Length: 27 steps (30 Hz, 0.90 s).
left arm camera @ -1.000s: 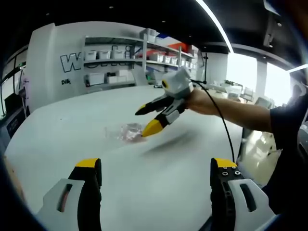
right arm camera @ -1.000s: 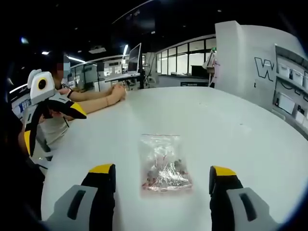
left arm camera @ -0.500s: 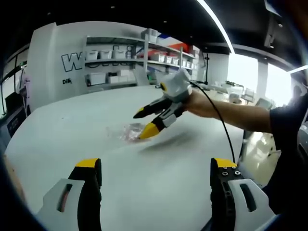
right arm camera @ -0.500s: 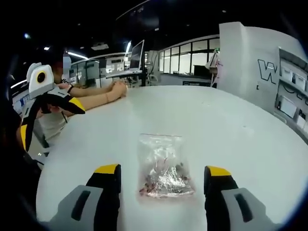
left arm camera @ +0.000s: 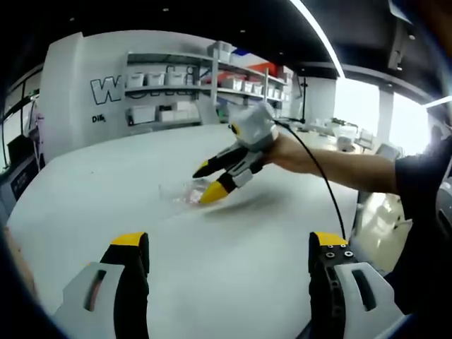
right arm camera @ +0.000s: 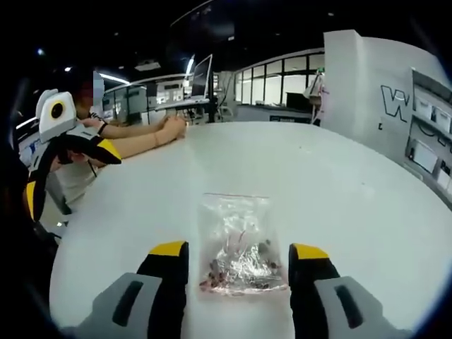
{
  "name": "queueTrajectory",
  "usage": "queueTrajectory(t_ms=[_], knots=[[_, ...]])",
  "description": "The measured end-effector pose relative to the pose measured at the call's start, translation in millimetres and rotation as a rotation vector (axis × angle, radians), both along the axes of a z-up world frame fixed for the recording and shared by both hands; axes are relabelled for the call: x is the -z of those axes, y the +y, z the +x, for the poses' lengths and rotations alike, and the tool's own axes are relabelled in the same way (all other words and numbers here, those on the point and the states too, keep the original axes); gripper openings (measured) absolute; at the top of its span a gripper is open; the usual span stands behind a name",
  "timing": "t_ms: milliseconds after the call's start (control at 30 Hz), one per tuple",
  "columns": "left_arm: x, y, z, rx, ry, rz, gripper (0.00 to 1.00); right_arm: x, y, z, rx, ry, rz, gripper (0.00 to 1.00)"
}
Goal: Open the resealable bag by pulling the two sides of the seal apart until the entire bag opening is separated and visibly accessible.
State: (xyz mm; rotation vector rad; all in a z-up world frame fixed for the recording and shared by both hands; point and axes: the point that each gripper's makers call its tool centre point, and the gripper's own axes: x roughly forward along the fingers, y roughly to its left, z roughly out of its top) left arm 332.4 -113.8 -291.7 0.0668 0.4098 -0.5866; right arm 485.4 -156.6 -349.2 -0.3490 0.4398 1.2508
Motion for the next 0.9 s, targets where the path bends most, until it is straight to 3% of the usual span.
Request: queueTrajectory(t_ms=[467,900], knots=[[2.1,4.0,2.5,-0.006,0.002,-0.001,0.92,4.4,-0.3,-0.4,-0.008,-0.002,-0.017,0.39],[0.3,4.9,2.3,-0.009,-0.003,-0.011,0.92,2.7,-2.7,-2.8,-0.022,-0.050,-0.024,0.24]])
